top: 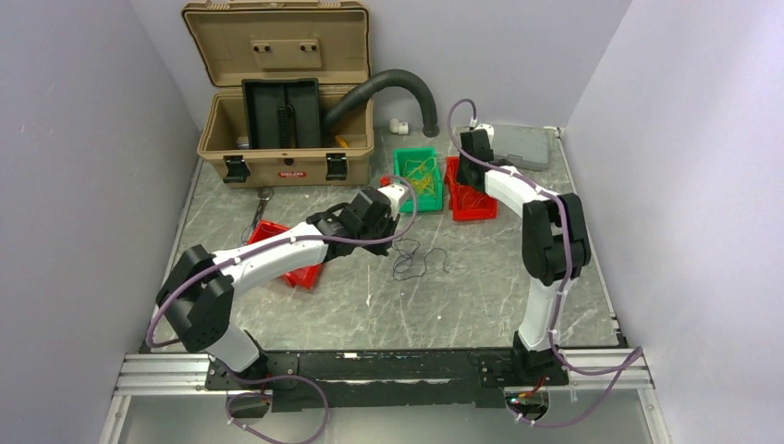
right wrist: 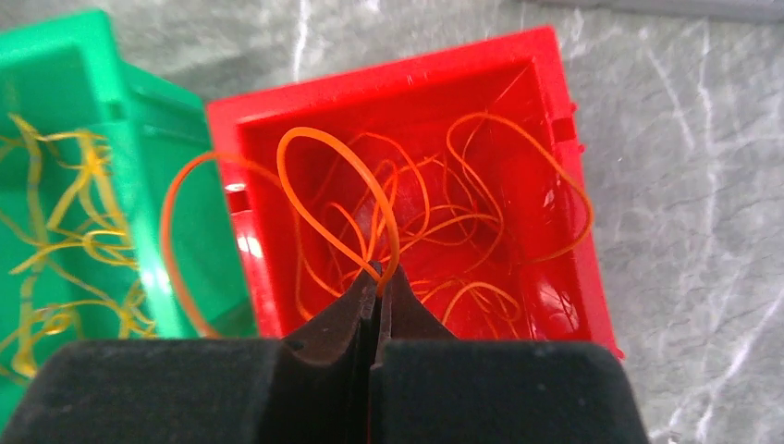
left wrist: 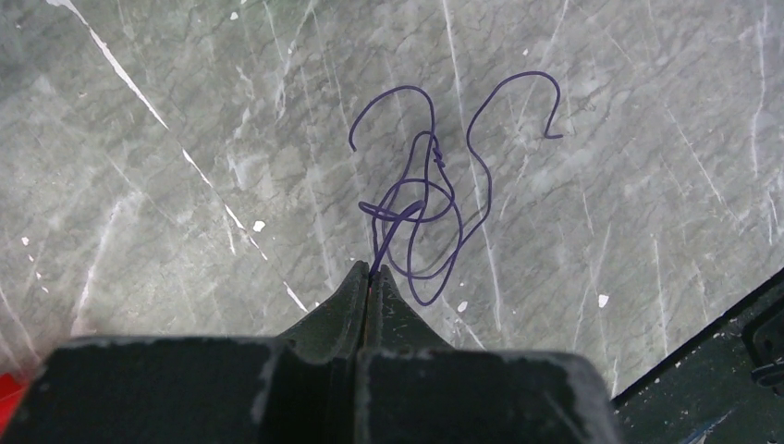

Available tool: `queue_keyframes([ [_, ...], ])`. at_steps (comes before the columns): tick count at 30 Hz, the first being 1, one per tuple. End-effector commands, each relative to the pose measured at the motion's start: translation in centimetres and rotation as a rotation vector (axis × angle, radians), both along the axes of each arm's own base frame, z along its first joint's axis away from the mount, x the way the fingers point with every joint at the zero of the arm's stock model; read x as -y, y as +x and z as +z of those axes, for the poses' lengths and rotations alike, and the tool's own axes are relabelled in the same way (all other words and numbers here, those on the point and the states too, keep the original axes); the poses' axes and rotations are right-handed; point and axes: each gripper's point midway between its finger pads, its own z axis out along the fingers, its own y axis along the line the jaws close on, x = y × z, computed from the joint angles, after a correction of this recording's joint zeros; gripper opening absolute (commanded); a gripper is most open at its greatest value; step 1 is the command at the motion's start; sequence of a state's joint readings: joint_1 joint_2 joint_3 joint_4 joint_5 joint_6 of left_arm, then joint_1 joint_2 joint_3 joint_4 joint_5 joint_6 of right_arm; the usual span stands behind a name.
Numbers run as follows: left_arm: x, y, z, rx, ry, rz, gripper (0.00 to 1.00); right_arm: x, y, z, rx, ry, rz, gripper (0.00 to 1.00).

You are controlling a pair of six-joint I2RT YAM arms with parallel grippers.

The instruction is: Untangle the cables

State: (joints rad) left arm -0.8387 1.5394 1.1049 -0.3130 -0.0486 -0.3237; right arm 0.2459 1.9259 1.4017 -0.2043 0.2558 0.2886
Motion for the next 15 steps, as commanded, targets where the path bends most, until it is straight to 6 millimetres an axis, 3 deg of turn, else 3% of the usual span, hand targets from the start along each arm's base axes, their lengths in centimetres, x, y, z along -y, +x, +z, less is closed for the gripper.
queue_keyframes([
  [1,1.0,0.7,1.2,0.016,-0.006,0.015,0.0,0.4,0.2,-2.1,-0.031,0.022,-0.053,0.0],
  [5,1.5,0.8,1.4,0.022,-0.002,0.008,0.0,0.3,0.1,-2.6,-0.058,0.021,-0.041,0.04],
  [8,1.3,0.9,1.6,0.029,0.006,0.015,0.0,0.2,-0.1,-0.1,-0.004,0.031,-0.023,0.23],
  [15,0.2,0.4,1.9,0.047,0.002,0.033,0.0,-0.2,-2.4,5.5,0.076,0.071,0.033,0.43],
])
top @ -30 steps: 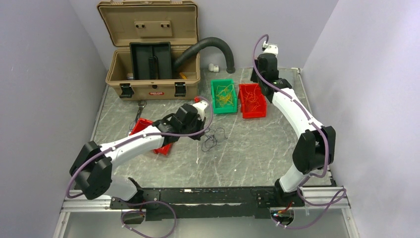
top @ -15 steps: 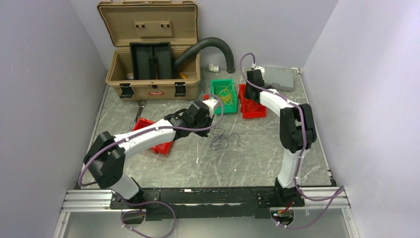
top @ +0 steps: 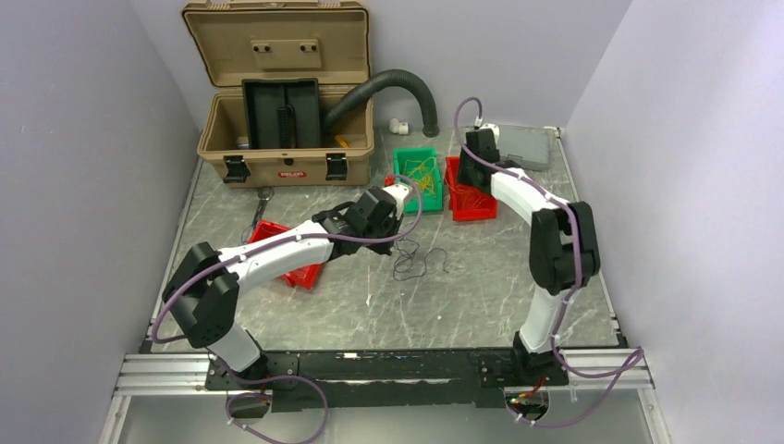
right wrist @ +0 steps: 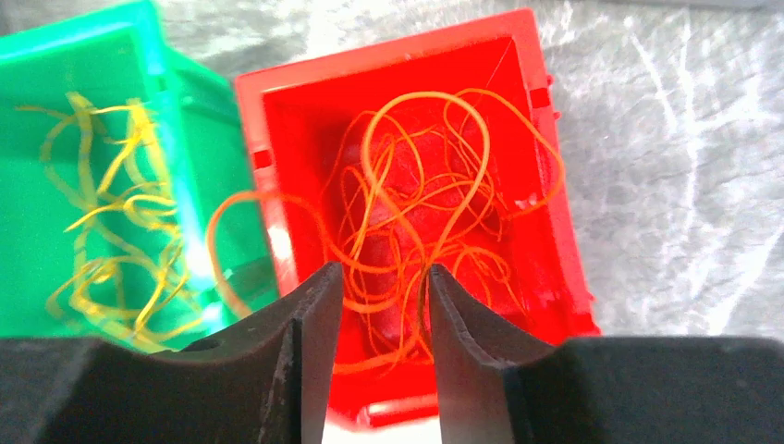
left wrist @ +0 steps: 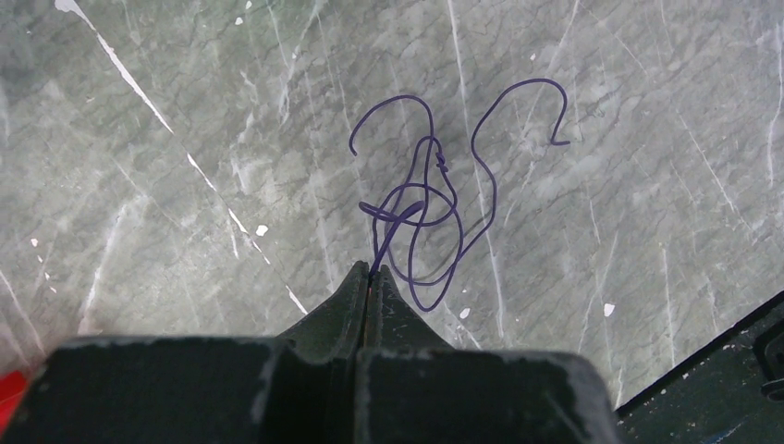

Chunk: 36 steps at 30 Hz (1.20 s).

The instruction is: Untangle the cables

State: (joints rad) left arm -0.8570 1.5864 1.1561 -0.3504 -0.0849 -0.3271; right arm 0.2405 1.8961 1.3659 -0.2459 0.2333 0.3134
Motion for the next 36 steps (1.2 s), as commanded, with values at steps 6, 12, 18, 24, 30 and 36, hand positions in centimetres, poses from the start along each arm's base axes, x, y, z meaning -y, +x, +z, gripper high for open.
queue_keyframes([
  [6,-1.0,-0.5,2.3,0.057,-0.045,0.023,0.0,-1.0,-4.7,8.9,0.162,0.118,0.089,0.81],
  [12,-1.7,-1.1,3.1,0.075,-0.052,0.011,0.0,-1.8,-9.6,9.5,0.145,0.181,0.154,0.99],
  [18,-2.7,-1.7,4.1,0.099,-0.06,0.011,0.0,-3.8,-15.1,8.3,0.119,0.307,0.271,1.0],
  [24,-3.1,-2.3,4.2,0.094,-0.072,0.004,0.0,-5.3,-18.9,6.1,0.129,0.404,0.381,0.99],
  [30,-3.1,-2.5,4.2,0.089,-0.077,0.002,0.0,-6.8,-20.2,4.2,0.12,0.479,0.457,0.85],
  [36,-2.9,-2.3,4.3,0.087,-0.072,-0.003,0.0,-7.9,-20.6,2.8,0.05,0.501,0.528,0.73],
])
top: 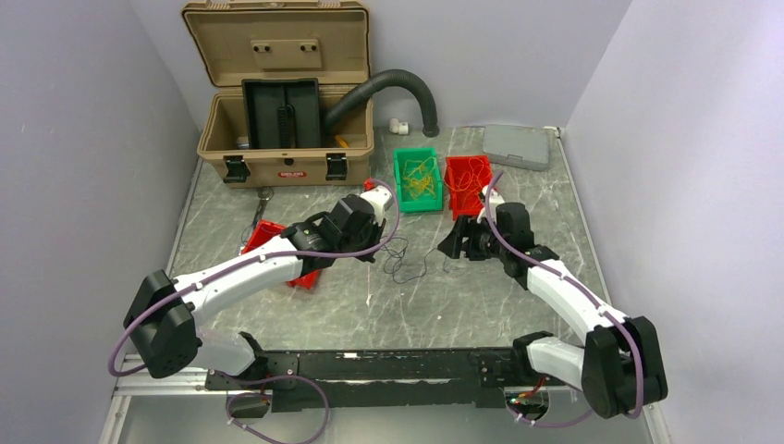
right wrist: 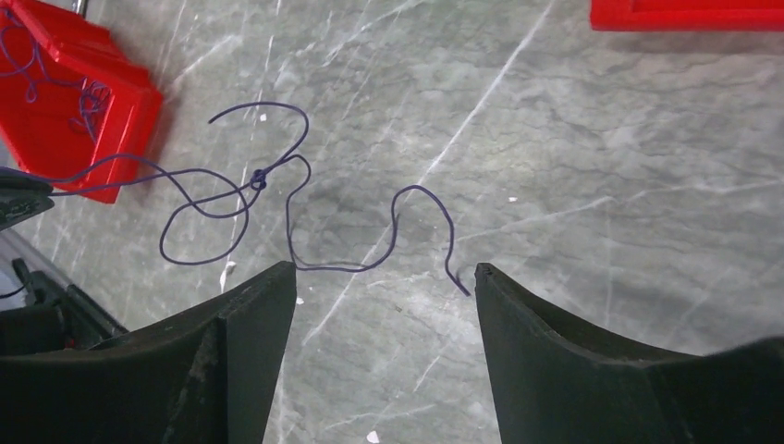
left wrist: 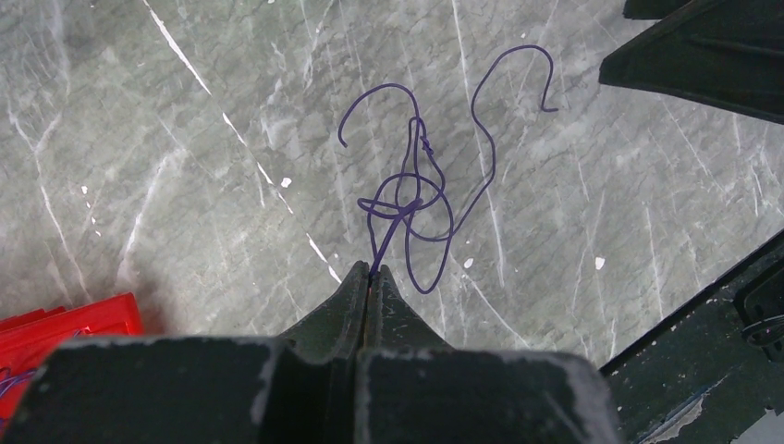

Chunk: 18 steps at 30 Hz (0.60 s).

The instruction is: Untangle the cables

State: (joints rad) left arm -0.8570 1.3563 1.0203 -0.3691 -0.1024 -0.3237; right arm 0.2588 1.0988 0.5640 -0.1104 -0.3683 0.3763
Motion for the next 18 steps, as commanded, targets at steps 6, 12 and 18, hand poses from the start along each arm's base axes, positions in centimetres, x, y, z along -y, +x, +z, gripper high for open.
queue_keyframes([
  [6,0.5,0.3,1.4,0.028,-0.02,-0.013,0.0,-1.6,1.6,-1.2,-0.014,0.024,0.074,0.71],
  [12,0.4,0.3,1.6,0.031,-0.017,-0.01,0.0,-1.1,2.8,-3.6,-0.057,-0.018,0.021,0.69],
  [18,-0.1,0.4,1.5,0.036,-0.001,0.005,0.0,-2.6,2.5,-6.0,-0.119,0.015,0.058,0.65],
])
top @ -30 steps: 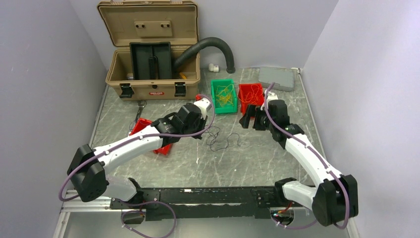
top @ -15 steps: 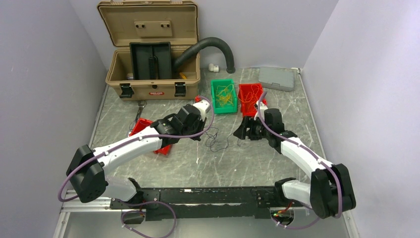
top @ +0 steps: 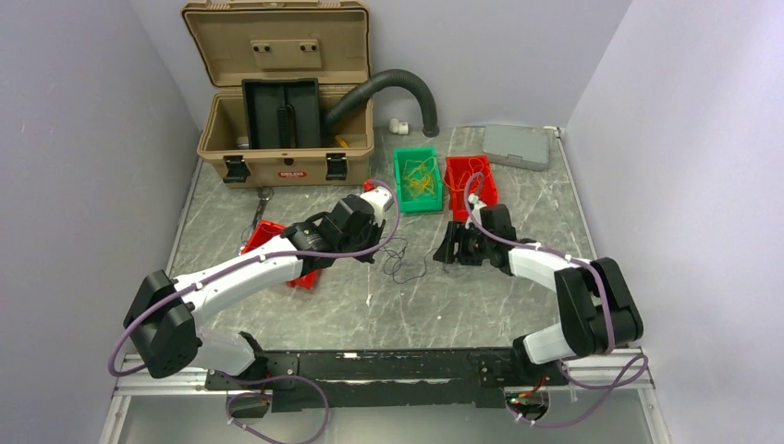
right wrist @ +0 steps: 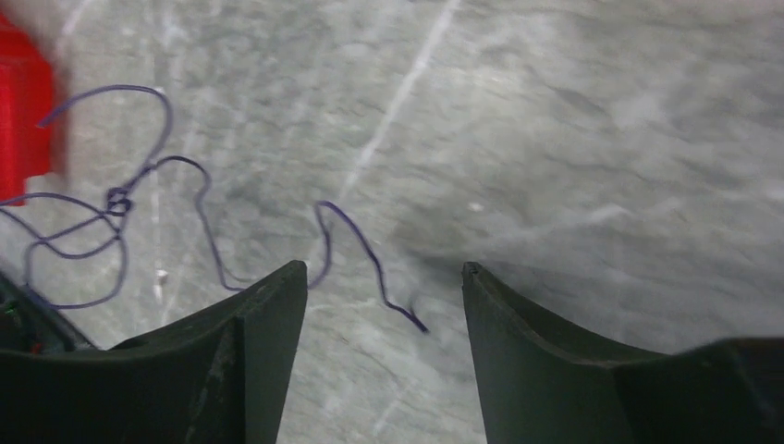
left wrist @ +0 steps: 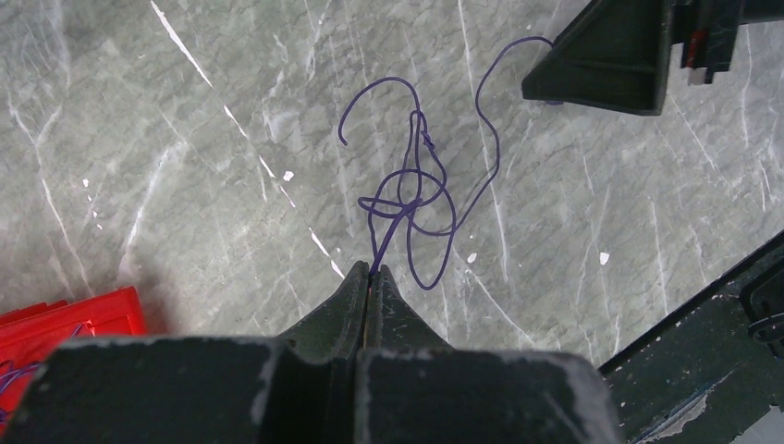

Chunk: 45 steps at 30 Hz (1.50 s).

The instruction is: Untangle the cables

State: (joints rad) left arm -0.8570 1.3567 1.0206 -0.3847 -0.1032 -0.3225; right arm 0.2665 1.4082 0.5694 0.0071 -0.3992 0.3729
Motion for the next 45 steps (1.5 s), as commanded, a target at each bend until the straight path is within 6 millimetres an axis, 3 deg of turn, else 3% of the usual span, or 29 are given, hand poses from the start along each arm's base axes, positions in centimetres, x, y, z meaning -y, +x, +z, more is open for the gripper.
queue_keyframes([
  [1,0.0,0.7,1.7,0.046,-0.006,0.013,0.0,-2.2,1.8,0.7,0.059,0.05,0.033,0.63],
  [5,-0.4,1.0,1.6,0.057,0.011,0.037,0.0,-4.0,1.4,0.6,0.062,0.048,0.076,0.51],
  [6,-0.5,1.1,1.6,0.058,0.012,0.041,0.0,-4.5,1.4,0.7,0.066,0.046,0.087,0.41],
  [9,-0.8,1.2,1.6,0.057,0.005,0.054,0.0,-5.9,1.3,1.7,0.09,0.044,0.12,0.0],
  [13,-1.9,1.4,1.7,0.055,0.002,0.096,0.0,-7.7,1.2,4.5,0.173,0.056,0.155,0.0],
  [18,-4.8,1.7,2.4,0.062,-0.016,0.159,0.0,-9.9,0.7,8.3,0.267,0.081,0.207,0.0],
  [25,-10.5,1.9,5.4,0.126,0.011,0.293,0.0,-13.8,0.5,14.1,0.391,0.078,0.278,0.0],
  [31,-14.9,1.8,6.8,0.106,0.045,0.464,0.0,-17.4,1.2,18.4,0.484,0.123,0.316,0.0],
  [40,-21.1,2.3,7.0,0.106,0.084,0.724,0.0,-24.9,2.8,20.8,0.538,0.176,0.416,0.0],
  [45,-23.5,1.7,7.2,0.083,0.138,0.813,0.0,-28.1,2.4,21.9,0.555,0.207,0.468,0.0],
])
